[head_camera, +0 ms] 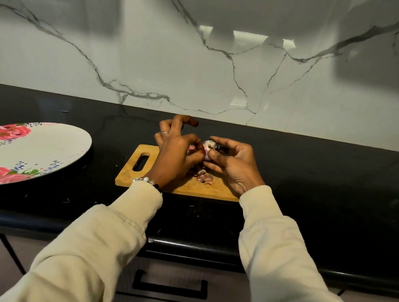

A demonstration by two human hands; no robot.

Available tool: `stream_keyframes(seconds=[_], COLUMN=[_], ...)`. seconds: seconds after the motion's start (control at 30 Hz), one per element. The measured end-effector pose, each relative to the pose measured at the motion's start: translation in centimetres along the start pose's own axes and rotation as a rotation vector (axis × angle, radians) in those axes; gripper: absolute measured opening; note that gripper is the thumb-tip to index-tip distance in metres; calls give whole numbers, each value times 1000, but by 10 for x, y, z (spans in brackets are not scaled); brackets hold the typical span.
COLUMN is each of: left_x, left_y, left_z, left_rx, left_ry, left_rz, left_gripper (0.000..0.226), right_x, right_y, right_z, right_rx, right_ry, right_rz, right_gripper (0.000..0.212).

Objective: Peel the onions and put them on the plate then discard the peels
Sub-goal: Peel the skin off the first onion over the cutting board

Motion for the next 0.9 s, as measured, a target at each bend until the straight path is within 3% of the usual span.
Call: stream_keyframes(seconds=[0.47, 0.6, 0.8, 0.9], left_x=[-6, -12, -2, -3], left_y=[-2, -5, 0, 0], left_z=[5, 8, -1, -1], left_rx=[55, 77, -69, -81], left_ry=[165, 187, 150, 173], left_rz=[131, 171, 69, 107], left_gripper=[21, 26, 14, 18], right_x=[-1, 0, 5, 8], right_y=[-1, 2, 1, 2], right_z=[1, -8, -9, -10], right_rx=[-23, -135, -118, -107], right_ry=[-31, 152, 272, 307], right_rz=[24, 40, 48, 40], right_gripper=[28, 24, 26, 26])
Point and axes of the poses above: each hand's wrist, its own y-axis towards the middle knuckle, its own z-axis out of the palm, x = y × z, the point moved 3 cm from there along y, towards the middle knuckle, and after that the axes turned 1 degree about -z, right-handed, at the moved point
